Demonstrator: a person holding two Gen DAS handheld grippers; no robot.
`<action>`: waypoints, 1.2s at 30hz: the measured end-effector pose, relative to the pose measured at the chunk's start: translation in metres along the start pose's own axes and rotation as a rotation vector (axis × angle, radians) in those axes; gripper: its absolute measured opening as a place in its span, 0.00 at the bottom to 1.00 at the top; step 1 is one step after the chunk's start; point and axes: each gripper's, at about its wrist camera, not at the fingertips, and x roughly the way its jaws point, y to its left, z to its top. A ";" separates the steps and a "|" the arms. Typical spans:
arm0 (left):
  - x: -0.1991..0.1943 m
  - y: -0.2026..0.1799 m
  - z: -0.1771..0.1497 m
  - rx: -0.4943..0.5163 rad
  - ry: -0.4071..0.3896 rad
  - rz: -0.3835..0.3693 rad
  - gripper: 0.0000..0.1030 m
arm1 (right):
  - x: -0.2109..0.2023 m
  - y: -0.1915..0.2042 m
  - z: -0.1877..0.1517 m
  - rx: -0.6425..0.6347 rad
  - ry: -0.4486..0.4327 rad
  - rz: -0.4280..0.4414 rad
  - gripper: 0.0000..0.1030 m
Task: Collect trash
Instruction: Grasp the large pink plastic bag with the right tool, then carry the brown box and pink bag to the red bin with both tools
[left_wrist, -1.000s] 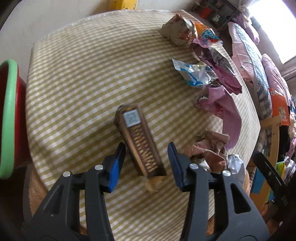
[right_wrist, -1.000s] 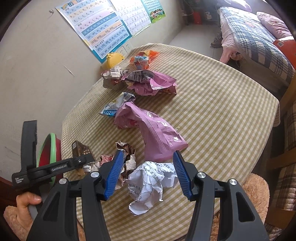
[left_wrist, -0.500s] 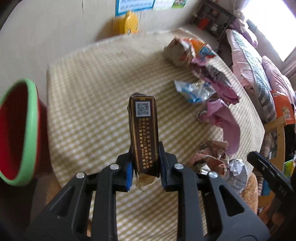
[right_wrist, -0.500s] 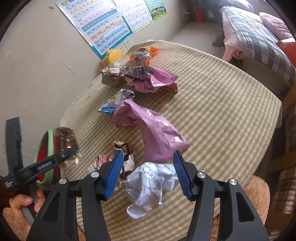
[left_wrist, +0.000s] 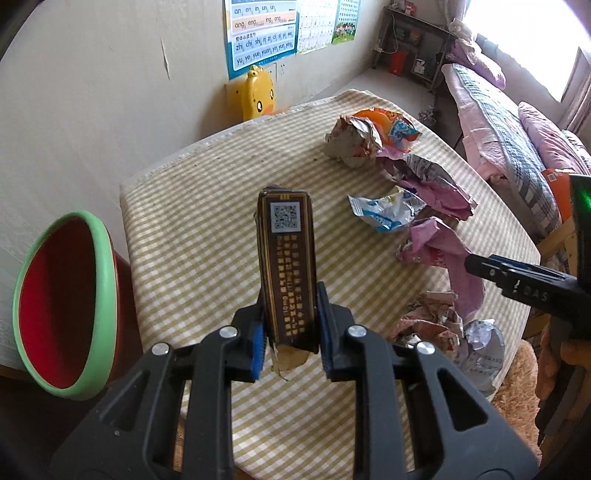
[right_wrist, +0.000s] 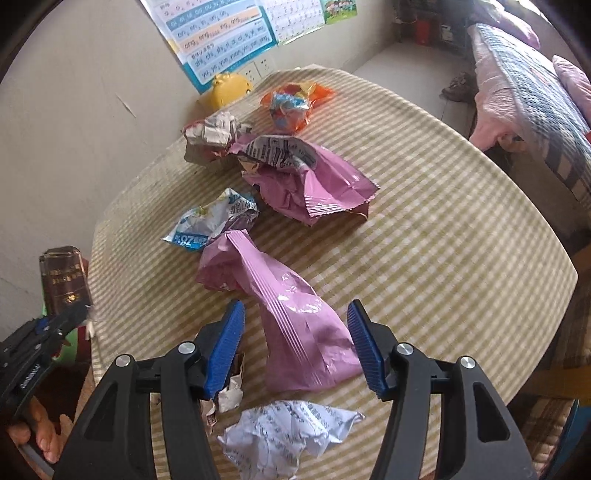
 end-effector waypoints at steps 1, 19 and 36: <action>0.000 0.000 0.000 -0.002 0.000 -0.001 0.22 | 0.002 0.001 0.000 -0.006 0.006 -0.003 0.54; 0.001 0.000 0.000 0.001 -0.001 0.005 0.22 | 0.017 0.003 -0.003 -0.023 0.015 -0.004 0.33; -0.022 -0.005 0.005 0.034 -0.082 0.036 0.22 | -0.077 0.017 -0.018 0.053 -0.238 0.015 0.30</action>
